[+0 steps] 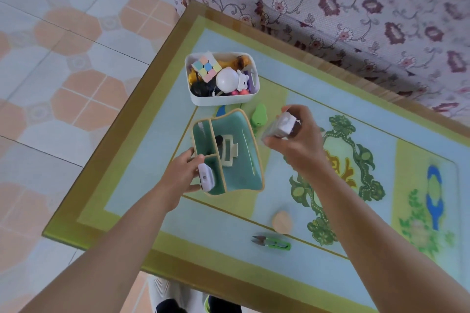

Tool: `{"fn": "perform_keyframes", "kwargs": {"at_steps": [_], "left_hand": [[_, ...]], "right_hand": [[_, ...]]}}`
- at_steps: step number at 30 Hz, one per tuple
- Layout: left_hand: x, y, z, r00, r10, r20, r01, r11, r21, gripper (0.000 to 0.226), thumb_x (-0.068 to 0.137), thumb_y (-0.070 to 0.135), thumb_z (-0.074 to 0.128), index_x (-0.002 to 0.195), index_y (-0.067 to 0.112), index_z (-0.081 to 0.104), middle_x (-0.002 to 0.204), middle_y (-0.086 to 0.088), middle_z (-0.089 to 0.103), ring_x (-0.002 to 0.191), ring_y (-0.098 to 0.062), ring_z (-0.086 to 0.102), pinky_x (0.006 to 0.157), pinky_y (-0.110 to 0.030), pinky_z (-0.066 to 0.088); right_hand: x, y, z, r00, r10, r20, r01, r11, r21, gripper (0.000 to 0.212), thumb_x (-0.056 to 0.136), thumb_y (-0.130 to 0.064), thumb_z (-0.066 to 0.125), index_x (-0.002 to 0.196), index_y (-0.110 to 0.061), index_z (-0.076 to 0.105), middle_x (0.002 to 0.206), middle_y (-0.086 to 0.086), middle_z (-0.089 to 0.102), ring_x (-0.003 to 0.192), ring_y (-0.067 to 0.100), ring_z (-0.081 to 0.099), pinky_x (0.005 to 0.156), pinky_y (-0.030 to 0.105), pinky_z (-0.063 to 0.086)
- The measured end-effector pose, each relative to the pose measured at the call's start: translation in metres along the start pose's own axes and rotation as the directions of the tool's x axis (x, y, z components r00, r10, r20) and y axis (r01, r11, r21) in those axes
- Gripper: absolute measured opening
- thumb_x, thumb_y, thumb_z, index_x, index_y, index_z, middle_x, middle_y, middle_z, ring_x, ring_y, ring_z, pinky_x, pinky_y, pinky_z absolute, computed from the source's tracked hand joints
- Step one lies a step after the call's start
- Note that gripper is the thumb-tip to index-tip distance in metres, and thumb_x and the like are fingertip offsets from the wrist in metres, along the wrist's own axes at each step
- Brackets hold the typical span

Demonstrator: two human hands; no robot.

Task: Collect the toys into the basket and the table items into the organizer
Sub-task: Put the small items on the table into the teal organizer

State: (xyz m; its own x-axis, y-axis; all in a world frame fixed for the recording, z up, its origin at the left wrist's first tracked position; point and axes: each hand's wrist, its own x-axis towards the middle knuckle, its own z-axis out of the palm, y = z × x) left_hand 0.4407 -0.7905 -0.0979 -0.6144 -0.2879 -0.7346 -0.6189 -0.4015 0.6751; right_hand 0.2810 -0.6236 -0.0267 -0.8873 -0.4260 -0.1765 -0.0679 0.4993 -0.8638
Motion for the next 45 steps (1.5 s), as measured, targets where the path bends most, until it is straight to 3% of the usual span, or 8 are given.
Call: {"fn": "perform_keyframes", "kwargs": {"at_steps": [6,11,16,20,27,33,36,45], "left_hand": [[-0.005,-0.002,-0.012,0.999,-0.049,-0.013,0.048,0.998,-0.05,0.011,0.093,0.031,0.054,0.105,0.03,0.055,0.116,-0.007,0.061,0.113,-0.028,0.058,0.097,-0.05,0.049],[-0.006,-0.009,-0.018,0.993,-0.088,-0.075,0.085,0.995,-0.045,0.052,0.098,0.03,0.05,0.148,0.023,0.036,0.138,0.0,0.05,0.121,-0.024,0.054,0.098,-0.045,0.05],[-0.004,-0.011,-0.019,0.996,-0.071,-0.055,0.069,0.997,-0.036,0.054,0.099,0.03,0.047,0.15,0.021,0.031,0.143,-0.001,0.047,0.125,-0.024,0.052,0.1,-0.044,0.049],[0.0,-0.009,-0.017,0.997,-0.047,-0.063,0.045,0.999,-0.028,0.055,0.099,0.028,0.046,0.15,0.02,0.03,0.138,0.0,0.049,0.123,-0.024,0.053,0.099,-0.043,0.049],[0.007,-0.009,-0.019,0.999,-0.036,-0.03,0.037,0.999,0.032,0.056,0.088,0.037,0.055,0.142,0.027,0.044,0.135,0.001,0.058,0.116,-0.019,0.06,0.081,-0.034,0.054],[0.006,-0.004,-0.009,1.0,0.024,0.002,-0.024,0.999,0.031,0.027,0.093,0.02,0.05,0.116,0.026,0.062,0.11,0.003,0.072,0.104,-0.017,0.067,0.087,-0.039,0.055],[0.008,-0.005,-0.008,0.999,0.037,-0.013,-0.036,0.999,0.033,0.027,0.093,0.016,0.049,0.117,0.021,0.061,0.102,0.002,0.071,0.1,-0.019,0.066,0.087,-0.04,0.054],[0.012,-0.003,-0.006,1.0,0.017,-0.012,-0.016,0.998,0.061,0.025,0.094,0.022,0.056,0.118,0.018,0.059,0.116,-0.015,0.068,0.108,-0.031,0.065,0.073,-0.035,0.058]], "right_hand": [[0.003,-0.026,0.06,0.946,-0.042,0.322,0.036,0.999,0.024,0.062,0.062,-0.003,0.082,0.115,-0.017,0.053,0.099,0.0,0.064,0.089,0.016,0.064,0.078,0.033,0.055],[0.016,-0.014,0.104,0.925,-0.105,0.365,0.182,0.966,-0.185,0.051,0.066,-0.008,0.077,0.11,-0.017,0.053,0.093,-0.008,0.058,0.083,-0.004,0.054,0.074,0.02,0.048],[0.026,0.006,0.121,0.871,-0.146,0.469,0.354,0.849,-0.393,0.059,0.068,-0.017,0.074,0.122,-0.02,0.051,0.118,-0.004,0.058,0.112,0.02,0.049,0.093,0.039,0.037],[0.027,0.012,0.121,0.836,-0.163,0.523,0.458,0.732,-0.505,0.063,0.071,-0.031,0.073,0.127,-0.023,0.047,0.124,-0.008,0.056,0.121,0.019,0.037,0.091,0.037,0.024],[0.02,0.007,0.109,0.791,-0.323,0.519,0.578,0.673,-0.461,0.062,0.074,-0.045,0.073,0.13,-0.033,0.049,0.124,-0.011,0.055,0.116,0.017,0.043,0.094,0.036,0.027],[0.019,-0.001,0.108,0.699,-0.418,0.58,0.704,0.543,-0.457,0.063,0.081,-0.034,0.065,0.138,-0.039,0.041,0.136,-0.005,0.046,0.115,0.019,0.047,0.092,0.035,0.029],[0.022,-0.002,0.111,0.636,-0.447,0.629,0.766,0.461,-0.448,0.042,0.081,-0.03,0.064,0.123,-0.035,0.057,0.133,-0.003,0.049,0.112,0.021,0.049,0.092,0.037,0.03],[0.027,0.021,0.104,0.7,-0.376,0.608,0.711,0.451,-0.54,0.025,0.084,-0.03,0.059,0.106,-0.023,0.07,0.107,-0.004,0.063,0.099,0.024,0.052,0.085,0.035,0.027]]}}
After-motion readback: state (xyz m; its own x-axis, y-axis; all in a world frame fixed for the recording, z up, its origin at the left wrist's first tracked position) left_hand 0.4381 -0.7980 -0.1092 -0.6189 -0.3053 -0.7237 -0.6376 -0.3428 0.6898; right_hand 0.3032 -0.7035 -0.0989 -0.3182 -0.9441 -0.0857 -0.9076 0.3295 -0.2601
